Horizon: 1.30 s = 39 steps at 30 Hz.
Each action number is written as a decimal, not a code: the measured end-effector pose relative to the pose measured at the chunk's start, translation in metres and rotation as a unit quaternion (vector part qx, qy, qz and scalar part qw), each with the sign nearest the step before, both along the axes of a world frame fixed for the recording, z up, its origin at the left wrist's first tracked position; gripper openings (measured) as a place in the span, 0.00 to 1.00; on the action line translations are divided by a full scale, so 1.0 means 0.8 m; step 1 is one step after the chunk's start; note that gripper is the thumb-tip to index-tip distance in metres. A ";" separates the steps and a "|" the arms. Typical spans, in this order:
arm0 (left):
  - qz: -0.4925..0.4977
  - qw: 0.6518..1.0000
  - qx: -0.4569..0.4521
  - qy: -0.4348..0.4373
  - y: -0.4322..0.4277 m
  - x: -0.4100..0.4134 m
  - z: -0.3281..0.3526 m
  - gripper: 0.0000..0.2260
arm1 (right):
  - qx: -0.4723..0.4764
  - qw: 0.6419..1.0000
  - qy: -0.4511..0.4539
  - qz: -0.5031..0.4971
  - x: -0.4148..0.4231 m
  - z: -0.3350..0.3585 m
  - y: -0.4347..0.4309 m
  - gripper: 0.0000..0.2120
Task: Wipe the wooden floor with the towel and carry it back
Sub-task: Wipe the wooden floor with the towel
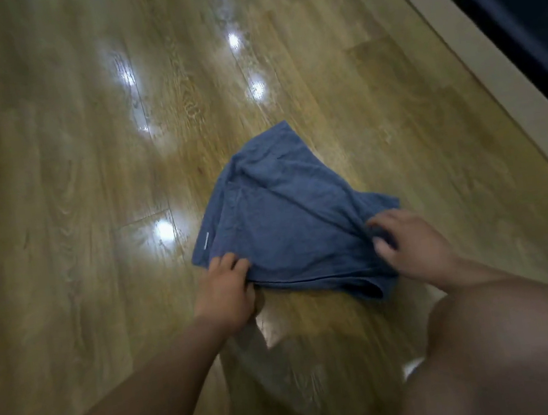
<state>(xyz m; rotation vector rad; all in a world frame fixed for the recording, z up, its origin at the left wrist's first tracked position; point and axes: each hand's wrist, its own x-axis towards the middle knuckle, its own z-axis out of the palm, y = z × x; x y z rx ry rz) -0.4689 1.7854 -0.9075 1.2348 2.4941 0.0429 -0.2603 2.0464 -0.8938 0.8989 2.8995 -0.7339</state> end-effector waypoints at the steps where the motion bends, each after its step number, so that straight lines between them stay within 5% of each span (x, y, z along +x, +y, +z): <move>1: 0.036 0.999 -0.022 -0.017 0.005 -0.010 0.002 0.14 | -0.045 0.997 0.007 -0.064 -0.018 0.000 0.000 0.18; 5: 0.100 0.995 -0.003 0.003 0.030 -0.032 0.013 0.12 | -0.217 0.943 -0.049 -0.247 -0.087 -0.009 0.021 0.31; 7: 0.123 0.991 0.044 -0.020 0.047 -0.044 0.021 0.12 | -0.219 0.943 -0.065 -0.241 -0.109 -0.015 0.028 0.22; 9: 0.142 0.983 0.102 -0.052 0.074 -0.064 0.031 0.11 | -0.186 0.966 -0.029 -0.175 -0.119 -0.012 0.015 0.11; 12: 0.198 0.961 0.152 -0.123 0.137 -0.095 0.040 0.09 | -0.090 0.995 0.051 0.001 -0.106 -0.011 -0.026 0.14; 16: 0.276 0.910 0.124 -0.285 0.223 -0.086 0.034 0.39 | 0.043 0.952 -0.127 0.275 -0.087 -0.014 -0.080 0.23; 19: 0.188 0.968 0.009 -0.168 0.238 -0.073 0.008 0.43 | 0.073 0.915 -0.203 0.342 -0.076 -0.013 -0.093 0.26; 21: 0.138 0.988 -0.022 -0.064 0.229 -0.079 0.000 0.25 | 0.074 0.913 -0.213 0.341 -0.069 -0.012 -0.089 0.28; 24: 0.235 0.958 0.133 -0.097 0.190 -0.097 0.005 0.13 | -0.026 0.956 -0.161 0.242 -0.056 -0.004 -0.071 0.24; 27: 0.471 0.820 0.286 -0.152 0.117 -0.099 0.013 0.10 | -0.069 0.996 0.039 -0.038 -0.026 -0.006 -0.040 0.14; 30: 0.645 0.629 0.313 -0.301 0.048 -0.084 -0.005 0.06 | -0.108 0.929 0.012 -0.354 0.006 -0.015 -0.011 0.28; 32: 0.686 0.546 0.325 -0.355 0.028 -0.077 -0.015 0.12 | -0.193 0.878 -0.041 -0.436 0.010 -0.019 -0.012 0.36; 34: 0.715 0.530 0.347 -0.298 0.029 -0.074 -0.016 0.16 | -0.230 0.865 -0.042 -0.445 0.002 -0.021 -0.021 0.30; 39: 0.674 0.648 0.345 -0.079 0.065 -0.060 0.014 0.14 | -0.349 0.833 -0.013 -0.429 -0.016 -0.018 -0.017 0.07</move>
